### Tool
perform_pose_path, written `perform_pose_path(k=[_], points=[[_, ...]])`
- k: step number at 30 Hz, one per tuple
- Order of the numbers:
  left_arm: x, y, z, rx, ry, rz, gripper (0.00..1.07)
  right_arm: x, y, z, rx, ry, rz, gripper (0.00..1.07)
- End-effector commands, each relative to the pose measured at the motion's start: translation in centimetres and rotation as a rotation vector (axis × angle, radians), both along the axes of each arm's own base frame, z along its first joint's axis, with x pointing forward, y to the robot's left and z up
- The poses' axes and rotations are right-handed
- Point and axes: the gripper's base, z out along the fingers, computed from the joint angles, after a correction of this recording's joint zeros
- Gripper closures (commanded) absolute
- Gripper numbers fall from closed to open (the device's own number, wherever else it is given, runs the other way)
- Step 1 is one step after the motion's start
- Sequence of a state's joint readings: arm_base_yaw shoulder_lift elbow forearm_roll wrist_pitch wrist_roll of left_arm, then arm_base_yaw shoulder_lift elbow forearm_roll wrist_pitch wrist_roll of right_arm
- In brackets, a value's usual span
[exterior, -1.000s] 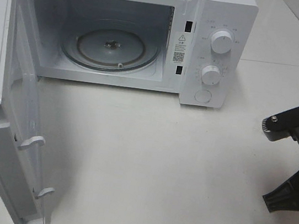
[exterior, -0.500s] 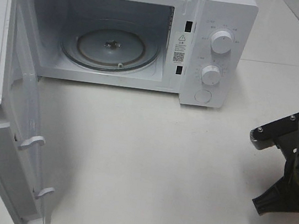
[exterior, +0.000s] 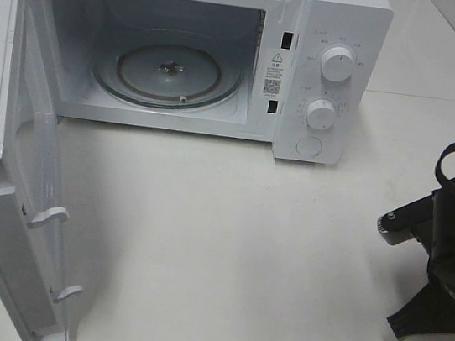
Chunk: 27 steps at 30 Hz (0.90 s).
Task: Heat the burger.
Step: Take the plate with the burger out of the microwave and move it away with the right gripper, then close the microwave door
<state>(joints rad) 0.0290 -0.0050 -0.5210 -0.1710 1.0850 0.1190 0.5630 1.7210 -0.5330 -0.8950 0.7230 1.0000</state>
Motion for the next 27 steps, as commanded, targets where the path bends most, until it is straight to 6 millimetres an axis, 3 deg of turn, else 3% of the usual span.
perform_pose_path(k=[1, 4, 6, 10, 13, 15, 16, 17, 18, 20, 21, 23, 24, 25, 27], points=[[-0.2, 0.0, 0.0, -0.01, -0.027, 0.001, 0.09, 0.0, -0.3, 0.1, -0.026, 0.006, -0.018, 0.77], [-0.2, 0.0, 0.0, -0.01, -0.027, 0.001, 0.09, -0.2, -0.2, 0.1, -0.018, 0.025, -0.028, 0.72], [-0.2, 0.0, 0.0, -0.01, -0.027, 0.001, 0.09, -0.6, 0.0, 0.4, 0.017, 0.042, -0.048, 0.56], [-0.2, 0.0, 0.0, -0.01, -0.027, 0.001, 0.09, -0.9, 0.1, 1.6, 0.065, 0.034, -0.04, 0.47], [-0.2, 0.0, 0.0, -0.01, -0.027, 0.001, 0.09, -1.5, 0.1, 4.1, 0.147, -0.009, -0.009, 0.41], [-0.2, 0.0, 0.0, -0.01, -0.027, 0.001, 0.09, -1.7, 0.1, 4.7, 0.168, -0.021, 0.001, 0.4], [-0.2, 0.0, 0.0, -0.01, -0.027, 0.001, 0.09, -2.2, 0.1, 6.3, 0.231, -0.053, 0.029, 0.39], [-0.2, 0.0, 0.0, -0.01, -0.027, 0.001, 0.09, -2.2, 0.1, 6.3, 0.231, -0.053, 0.029, 0.39], [-0.2, 0.0, 0.0, -0.01, -0.027, 0.001, 0.09, -2.9, 0.2, 7.9, 0.303, -0.075, 0.068, 0.39], [-0.2, 0.0, 0.0, -0.01, -0.027, 0.001, 0.09, -3.2, 0.3, 8.6, 0.333, -0.079, 0.097, 0.38], [-0.2, 0.0, 0.0, -0.01, -0.027, 0.001, 0.09, -3.9, 0.6, 10.3, 0.428, -0.102, 0.139, 0.35], [-0.2, 0.0, 0.0, -0.01, -0.027, 0.001, 0.09, -4.2, 0.7, 11.0, 0.465, -0.112, 0.16, 0.34], [-0.2, 0.0, 0.0, -0.01, -0.027, 0.0, 0.09, -4.8, 0.9, 12.6, 0.54, -0.138, 0.211, 0.3], [-0.2, 0.0, 0.0, -0.01, -0.027, 0.0, 0.09, -4.8, 0.9, 12.6, 0.54, -0.138, 0.211, 0.3], [-0.2, 0.0, 0.0, -0.01, -0.027, 0.0, 0.09, -5.8, 1.1, 14.6, 0.636, -0.172, 0.282, 0.28]])
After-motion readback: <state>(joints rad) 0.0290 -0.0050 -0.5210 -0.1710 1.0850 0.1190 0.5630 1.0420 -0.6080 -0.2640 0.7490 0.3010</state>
